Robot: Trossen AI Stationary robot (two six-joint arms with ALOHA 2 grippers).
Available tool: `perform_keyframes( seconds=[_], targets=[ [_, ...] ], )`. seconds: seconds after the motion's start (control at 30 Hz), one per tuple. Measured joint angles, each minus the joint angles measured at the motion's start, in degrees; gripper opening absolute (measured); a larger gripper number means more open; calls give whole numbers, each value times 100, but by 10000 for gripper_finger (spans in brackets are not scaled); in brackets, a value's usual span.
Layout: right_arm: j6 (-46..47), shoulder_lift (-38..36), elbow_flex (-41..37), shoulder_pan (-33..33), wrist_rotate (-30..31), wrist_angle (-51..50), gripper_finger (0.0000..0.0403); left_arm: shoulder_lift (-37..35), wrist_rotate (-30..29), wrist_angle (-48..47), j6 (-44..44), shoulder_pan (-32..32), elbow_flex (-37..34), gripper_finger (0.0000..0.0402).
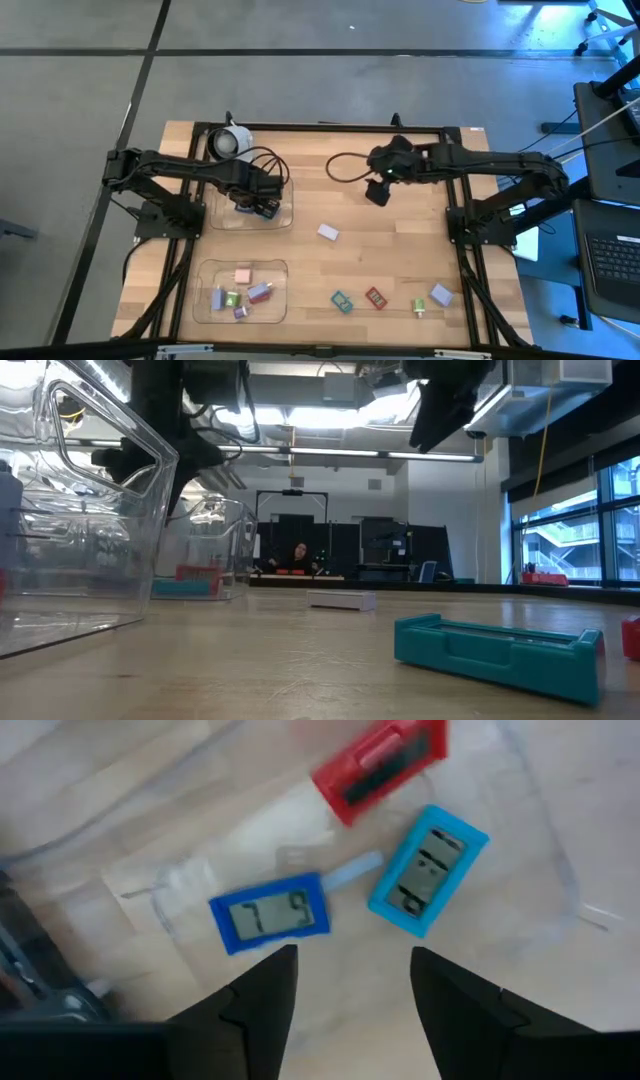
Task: Pick & Place Office items
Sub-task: Put the white timer into the top transparent bin
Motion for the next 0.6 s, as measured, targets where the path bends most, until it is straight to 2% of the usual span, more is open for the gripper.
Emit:
perform_keyframes(
  seconds=[0.23, 0.43, 0.6],
  targets=[
    [52, 795, 0, 305, 2, 664, 334, 0, 113, -34, 1, -169, 510, 182],
    [-214, 1562, 0, 571, -31, 1254, 334, 0, 34, -217, -96, -649, 1225, 170],
    [-221, 2067, 0, 804, -682, 1831, 334, -2, -129, -980, -420, -1223, 1939, 171]
  ],
)
